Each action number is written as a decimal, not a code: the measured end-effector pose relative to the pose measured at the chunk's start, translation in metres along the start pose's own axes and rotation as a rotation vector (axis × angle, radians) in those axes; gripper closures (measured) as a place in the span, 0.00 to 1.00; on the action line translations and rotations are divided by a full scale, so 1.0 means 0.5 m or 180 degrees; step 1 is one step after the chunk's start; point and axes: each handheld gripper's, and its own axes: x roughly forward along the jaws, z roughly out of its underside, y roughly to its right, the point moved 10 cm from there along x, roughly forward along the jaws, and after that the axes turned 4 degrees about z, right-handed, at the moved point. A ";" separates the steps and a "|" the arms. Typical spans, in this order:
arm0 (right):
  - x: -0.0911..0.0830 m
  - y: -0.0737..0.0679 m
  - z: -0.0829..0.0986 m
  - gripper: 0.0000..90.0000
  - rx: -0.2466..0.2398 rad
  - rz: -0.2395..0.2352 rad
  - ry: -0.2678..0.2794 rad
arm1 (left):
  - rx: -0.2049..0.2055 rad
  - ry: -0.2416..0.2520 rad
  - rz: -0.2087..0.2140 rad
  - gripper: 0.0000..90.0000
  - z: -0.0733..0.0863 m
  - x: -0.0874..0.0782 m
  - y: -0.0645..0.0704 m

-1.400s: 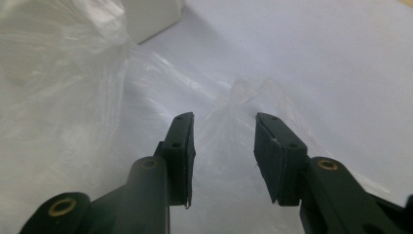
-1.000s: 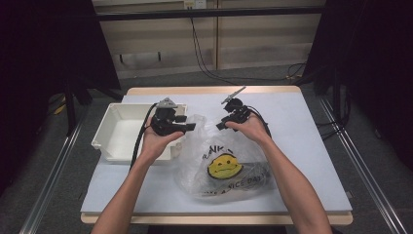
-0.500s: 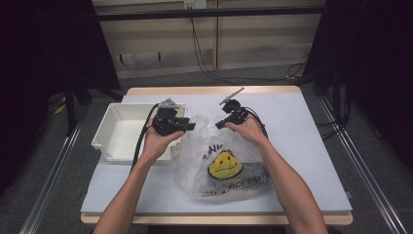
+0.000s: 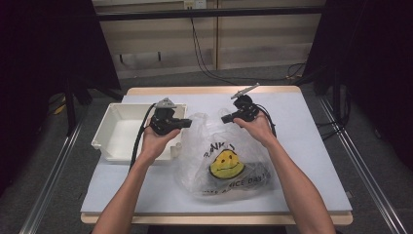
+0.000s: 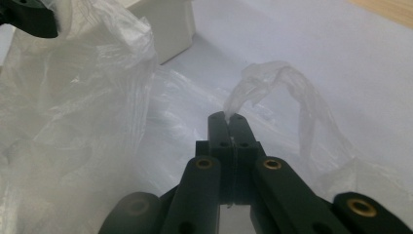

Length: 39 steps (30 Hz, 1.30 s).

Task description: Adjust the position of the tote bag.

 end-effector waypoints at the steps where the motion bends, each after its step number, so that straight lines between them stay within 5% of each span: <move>1: -0.005 0.000 -0.002 1.00 -0.0015 -0.0001 0.0025 | 0.0007 0.0017 0.0012 0.98 -0.002 -0.002 0.000; 9: -0.075 -0.025 -0.032 1.00 -0.0038 -0.0121 0.0435 | 0.0040 0.0298 0.0191 1.00 -0.031 -0.029 0.035; 20: -0.169 -0.058 -0.054 1.00 -0.0195 -0.0080 0.0801 | 0.0203 0.0606 0.0231 0.99 -0.056 -0.096 0.081; 31: -0.226 -0.056 -0.033 1.00 -0.0122 -0.0060 0.1018 | 0.0202 0.0800 0.0239 0.99 -0.061 -0.134 0.091; 39: -0.294 -0.052 -0.028 1.00 -0.0147 0.0088 0.1190 | 0.0259 0.0973 0.0185 0.99 -0.084 -0.187 0.093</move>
